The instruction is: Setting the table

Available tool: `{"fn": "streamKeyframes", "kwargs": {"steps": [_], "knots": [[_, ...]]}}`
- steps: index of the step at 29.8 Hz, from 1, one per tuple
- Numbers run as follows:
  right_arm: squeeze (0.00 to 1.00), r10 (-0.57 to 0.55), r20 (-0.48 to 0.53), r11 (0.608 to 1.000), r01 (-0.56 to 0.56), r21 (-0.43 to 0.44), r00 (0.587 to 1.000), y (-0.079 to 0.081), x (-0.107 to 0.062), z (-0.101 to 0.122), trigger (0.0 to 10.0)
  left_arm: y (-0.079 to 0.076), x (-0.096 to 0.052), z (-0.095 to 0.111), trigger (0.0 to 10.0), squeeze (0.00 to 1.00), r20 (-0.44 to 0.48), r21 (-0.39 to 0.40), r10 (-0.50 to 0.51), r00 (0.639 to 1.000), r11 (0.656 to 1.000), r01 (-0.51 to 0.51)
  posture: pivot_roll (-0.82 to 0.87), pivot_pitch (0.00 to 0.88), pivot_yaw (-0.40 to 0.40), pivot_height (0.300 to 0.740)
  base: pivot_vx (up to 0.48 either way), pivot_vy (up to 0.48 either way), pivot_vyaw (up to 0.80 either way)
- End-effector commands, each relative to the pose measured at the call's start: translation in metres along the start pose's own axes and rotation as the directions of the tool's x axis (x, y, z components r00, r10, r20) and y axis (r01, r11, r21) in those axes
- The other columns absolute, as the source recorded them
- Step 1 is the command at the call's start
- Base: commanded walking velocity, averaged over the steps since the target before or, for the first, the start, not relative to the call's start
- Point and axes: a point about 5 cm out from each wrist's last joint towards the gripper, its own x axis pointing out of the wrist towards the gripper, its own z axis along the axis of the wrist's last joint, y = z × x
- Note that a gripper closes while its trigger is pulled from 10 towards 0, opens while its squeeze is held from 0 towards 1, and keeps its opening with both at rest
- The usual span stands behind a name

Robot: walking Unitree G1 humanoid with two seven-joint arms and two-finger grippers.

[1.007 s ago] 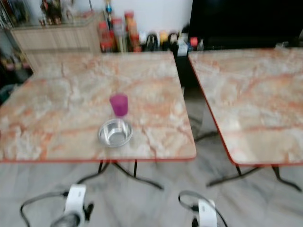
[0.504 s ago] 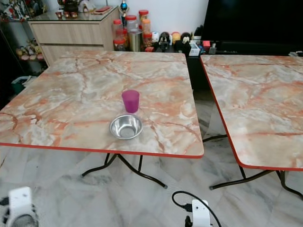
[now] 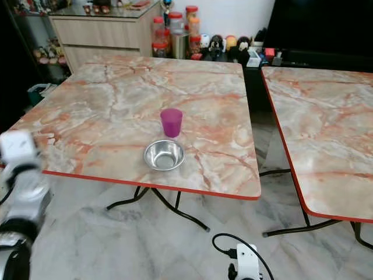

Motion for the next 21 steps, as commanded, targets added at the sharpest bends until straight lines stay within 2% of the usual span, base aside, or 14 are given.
{"fn": "streamKeyframes", "kwargs": {"steps": [1,2,4,5,9,11,12,13,14,18,19,20,21], "knots": [[0.0,-0.009,-0.003,1.0,0.009,0.01,1.0,-0.002,0.0,-0.001,10.0,-0.02,-0.001,0.007,10.0,0.0,0.011,-0.059,-0.126,0.992,0.99,0.127,0.03,0.0,-0.004,0.74,0.0,0.0,0.0],[0.0,-0.011,-0.005,1.0,0.011,0.011,1.0,-0.003,0.0,-0.002,10.0,-0.039,-0.003,0.013,10.0,0.0,0.005,-0.151,-0.216,0.976,0.965,0.215,0.03,0.0,-0.004,0.74,0.0,0.0,0.0],[0.0,-0.012,-0.006,1.0,0.012,0.01,1.0,-0.003,0.0,-0.002,10.0,-0.052,-0.005,0.015,10.0,0.0,-0.013,-0.208,-0.272,0.962,0.942,0.263,0.03,0.0,-0.001,0.74,0.0,0.0,0.0],[0.0,-0.013,-0.007,1.0,0.013,0.011,1.0,-0.003,-0.001,-0.003,10.0,-0.063,-0.009,0.015,10.0,0.0,-0.033,-0.266,-0.321,0.946,0.916,0.301,0.03,0.0,-0.001,0.74,0.0,0.0,0.0],[0.0,-0.015,-0.01,1.0,0.015,0.016,1.0,-0.003,-0.001,-0.004,10.0,-0.087,-0.021,0.01,10.0,0.0,-0.079,-0.41,-0.433,0.898,0.835,0.366,0.02,0.0,0.005,0.74,0.0,0.0,0.0],[0.0,-0.015,-0.01,1.0,0.016,0.018,1.0,-0.003,-0.001,-0.004,10.0,-0.091,-0.023,0.008,10.0,0.0,-0.092,-0.434,-0.454,0.886,0.819,0.375,0.02,0.0,0.009,0.74,0.0,0.0,0.0],[0.0,-0.016,-0.011,1.0,0.016,0.019,1.0,-0.003,-0.001,-0.005,10.0,-0.096,-0.025,0.008,10.0,0.86,-0.099,-0.438,-0.492,0.865,0.802,0.406,0.02,0.0,0.009,0.74,0.0,0.0,0.0],[0.0,-0.016,-0.011,1.0,0.016,0.019,1.0,-0.003,-0.001,-0.005,10.0,-0.096,-0.025,0.008,10.0,0.86,-0.099,-0.438,-0.492,0.865,0.802,0.406,0.02,0.0,0.009,0.74,0.0,0.0,0.0],[0.0,-0.016,-0.013,1.0,0.016,0.019,1.0,-0.003,-0.001,-0.005,10.0,-0.102,-0.03,0.005,10.0,1.0,-0.12,-0.436,-0.536,0.836,0.785,0.441,0.02,0.0,0.01,0.74,0.0,0.0,0.0],[0.0,-0.014,-0.016,1.0,0.015,0.016,1.0,-0.002,-0.001,-0.006,10.0,-0.11,-0.037,-0.001,10.0,1.0,-0.162,-0.47,-0.61,0.775,0.738,0.483,0.02,0.0,0.011,0.74,0.0,0.0,0.0],[0.0,-0.014,-0.016,1.0,0.015,0.016,1.0,-0.002,-0.001,-0.006,10.0,-0.11,-0.037,-0.001,10.0,1.0,-0.162,-0.47,-0.61,0.775,0.738,0.483,0.02,0.0,0.011,0.74,0.0,0.0,0.0],[0.0,-0.014,-0.016,1.0,0.014,0.016,1.0,-0.002,-0.001,-0.006,10.0,-0.113,-0.04,-0.003,10.0,0.0,-0.189,-0.492,-0.631,0.752,0.724,0.484,0.02,0.0,0.011,0.74,0.0,0.0,0.0],[0.0,-0.012,-0.017,1.0,0.012,0.015,1.0,-0.002,-0.001,-0.007,10.0,-0.116,-0.043,-0.005,10.0,0.0,-0.206,-0.498,-0.643,0.738,0.718,0.486,0.03,0.0,0.012,0.74,0.0,0.0,0.0]]}}
